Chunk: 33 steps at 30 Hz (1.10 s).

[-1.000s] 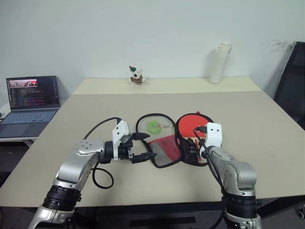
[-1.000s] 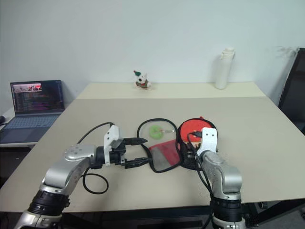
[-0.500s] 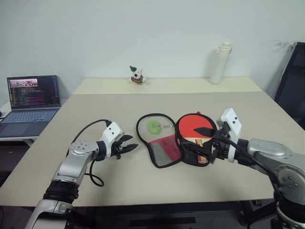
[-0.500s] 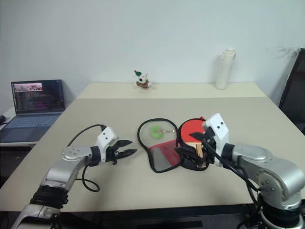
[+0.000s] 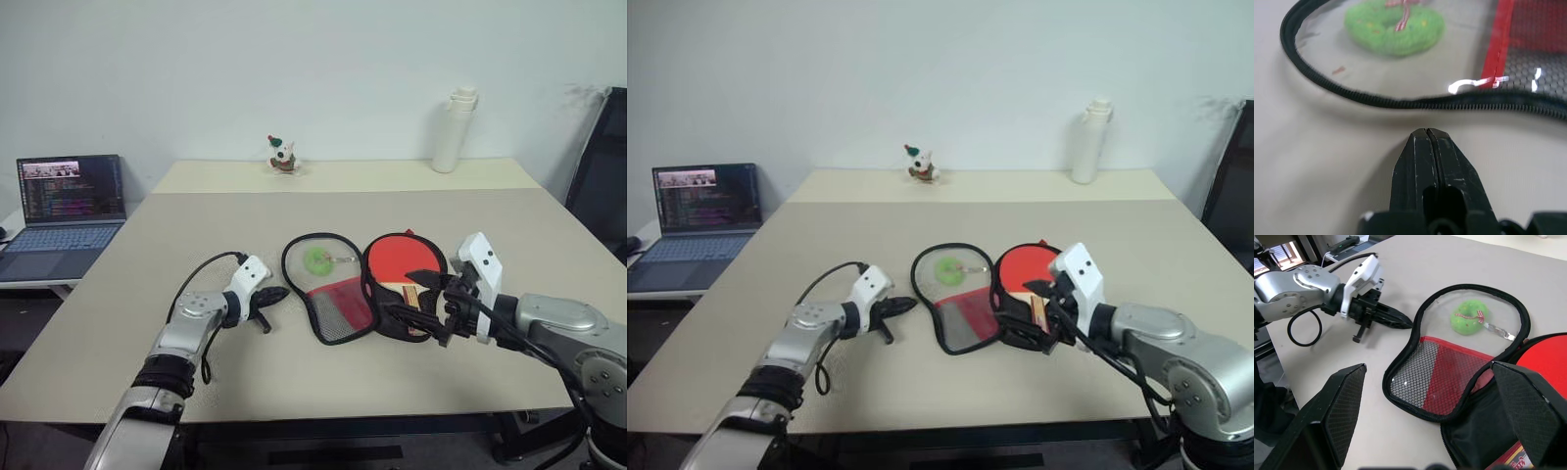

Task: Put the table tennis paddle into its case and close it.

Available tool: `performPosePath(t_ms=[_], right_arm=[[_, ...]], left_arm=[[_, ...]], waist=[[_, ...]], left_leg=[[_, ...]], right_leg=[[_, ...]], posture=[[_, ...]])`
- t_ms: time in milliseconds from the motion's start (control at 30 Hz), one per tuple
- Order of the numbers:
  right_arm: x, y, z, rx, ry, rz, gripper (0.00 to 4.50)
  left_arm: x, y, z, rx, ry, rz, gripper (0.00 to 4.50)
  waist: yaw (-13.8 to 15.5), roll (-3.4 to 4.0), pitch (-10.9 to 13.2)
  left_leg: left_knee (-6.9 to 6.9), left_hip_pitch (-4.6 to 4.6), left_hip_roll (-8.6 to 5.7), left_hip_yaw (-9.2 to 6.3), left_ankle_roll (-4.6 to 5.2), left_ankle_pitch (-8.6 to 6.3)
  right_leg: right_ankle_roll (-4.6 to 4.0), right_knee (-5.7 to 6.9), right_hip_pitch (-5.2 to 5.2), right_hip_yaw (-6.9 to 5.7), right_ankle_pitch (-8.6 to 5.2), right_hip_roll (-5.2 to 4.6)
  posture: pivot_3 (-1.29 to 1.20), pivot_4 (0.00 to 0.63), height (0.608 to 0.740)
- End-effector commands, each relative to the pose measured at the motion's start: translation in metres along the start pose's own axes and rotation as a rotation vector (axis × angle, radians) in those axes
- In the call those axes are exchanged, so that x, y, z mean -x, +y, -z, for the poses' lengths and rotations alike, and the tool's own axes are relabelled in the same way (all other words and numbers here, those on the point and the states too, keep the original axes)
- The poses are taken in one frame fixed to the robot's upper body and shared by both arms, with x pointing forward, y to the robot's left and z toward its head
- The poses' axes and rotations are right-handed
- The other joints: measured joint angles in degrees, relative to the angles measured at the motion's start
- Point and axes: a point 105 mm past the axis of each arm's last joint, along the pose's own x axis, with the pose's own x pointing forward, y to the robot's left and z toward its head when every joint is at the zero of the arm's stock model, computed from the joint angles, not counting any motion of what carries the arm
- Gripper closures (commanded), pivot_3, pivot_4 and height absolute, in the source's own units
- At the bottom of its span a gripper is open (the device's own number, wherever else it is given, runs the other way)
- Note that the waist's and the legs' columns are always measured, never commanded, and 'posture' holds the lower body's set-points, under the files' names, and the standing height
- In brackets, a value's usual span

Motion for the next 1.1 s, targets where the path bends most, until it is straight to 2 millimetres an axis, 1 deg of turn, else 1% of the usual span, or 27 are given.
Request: performPosePath(t_ms=[33, 133, 233, 400, 467, 600, 700, 833, 933, 1033, 1100], right_arm=[[0.003, -0.001, -0.004, 0.037, -0.018, 0.014, 0.0], [0.008, -0.006, -0.003, 0.013, -0.019, 0.032, 0.0], [0.015, -0.011, -0.002, -0.012, -0.011, 0.051, 0.0], [0.036, -0.025, 0.001, -0.054, 0.018, 0.106, 0.0], [0.046, -0.033, 0.003, -0.065, 0.036, 0.144, 0.0], [0.06, -0.047, 0.006, -0.074, 0.059, 0.222, 0.0], [0.065, -0.057, 0.008, -0.091, 0.06, 0.277, 0.0], [0.062, -0.061, 0.013, -0.117, 0.061, 0.301, 0.0], [0.055, -0.067, 0.018, -0.149, 0.063, 0.315, 0.0], [0.042, -0.083, 0.024, -0.177, 0.066, 0.355, 0.0], [0.038, -0.092, 0.027, -0.184, 0.07, 0.378, 0.0]], left_arm=[[-0.019, -0.006, -0.039, -0.036, -0.117, 0.033, 4.46], [-0.032, -0.014, -0.073, -0.065, -0.199, 0.074, 4.46], [-0.042, -0.022, -0.099, -0.12, -0.245, 0.109, 4.46], [-0.061, -0.044, -0.149, -0.187, -0.343, 0.198, 4.46], [-0.072, -0.054, -0.164, -0.193, -0.365, 0.221, 4.46], [-0.09, -0.065, -0.179, -0.194, -0.378, 0.22, 4.46], [-0.097, -0.072, -0.184, -0.198, -0.384, 0.225, 4.46], [-0.096, -0.072, -0.177, -0.192, -0.386, 0.244, 4.46], [-0.089, -0.063, -0.167, -0.173, -0.379, 0.235, 4.46], [-0.071, -0.048, -0.148, -0.147, -0.373, 0.237, 4.46], [-0.063, -0.044, -0.14, -0.141, -0.365, 0.238, 4.46]], waist=[[0.1, -0.04, 0.0], [0.3, -0.19, 0.1], [0.5, -0.25, 0.1], [0.7, -0.29, 0.2], [1.0, -0.32, 0.2], [1.1, -0.39, 0.2], [0.9, -0.4, 0.2], [0.9, -0.41, 0.2], [0.9, -0.42, 0.3], [0.2, -0.41, 0.2], [-0.2, -0.41, 0.3]], left_leg=[[0.0, 0.0, -0.05, -0.01, 0.0, 0.0], [0.04, -0.06, -0.19, -0.02, 0.0, 0.0], [0.04, -0.09, -0.29, 0.02, 0.0, 0.0], [0.03, -0.12, -0.31, 0.05, 0.0, 0.0], [0.04, -0.14, -0.38, 0.05, 0.0, 0.0], [0.04, -0.14, -0.46, 0.13, 0.01, -0.01], [0.02, -0.12, -0.45, 0.17, 0.02, -0.01], [0.01, -0.11, -0.41, 0.15, 0.02, -0.01], [0.02, -0.11, -0.41, 0.16, 0.02, -0.01], [0.01, -0.03, -0.37, 0.27, 0.02, -0.01], [0.02, 0.0, -0.34, 0.31, 0.02, -0.01]], right_leg=[[0.01, 0.0, 0.0, 0.0, 0.01, -0.02], [0.09, -0.03, -0.01, -0.01, 0.04, -0.08], [0.19, -0.12, -0.01, 0.02, 0.1, -0.08], [0.21, -0.2, -0.01, 0.03, 0.11, -0.11], [0.23, -0.2, -0.01, 0.01, 0.12, -0.11], [0.29, -0.25, -0.02, 0.01, 0.15, -0.07], [0.29, -0.26, -0.03, 0.04, 0.15, -0.03], [0.29, -0.25, -0.05, 0.05, 0.15, 0.02], [0.29, -0.23, -0.04, 0.05, 0.16, 0.02], [0.29, -0.19, -0.04, 0.17, 0.16, 0.01], [0.29, -0.13, -0.04, 0.21, 0.16, 0.0]], posture=[[0.0, 0.15, 0.74], [0.0, 0.15, 0.74], [0.0, 0.15, 0.74], [0.0, 0.15, 0.74], [0.0, 0.15, 0.74], [0.0, 0.15, 0.74], [0.0, 0.15, 0.74], [0.0, 0.15, 0.74], [0.0, 0.15, 0.74], [0.0, 0.15, 0.74], [0.0, 0.15, 0.74]])
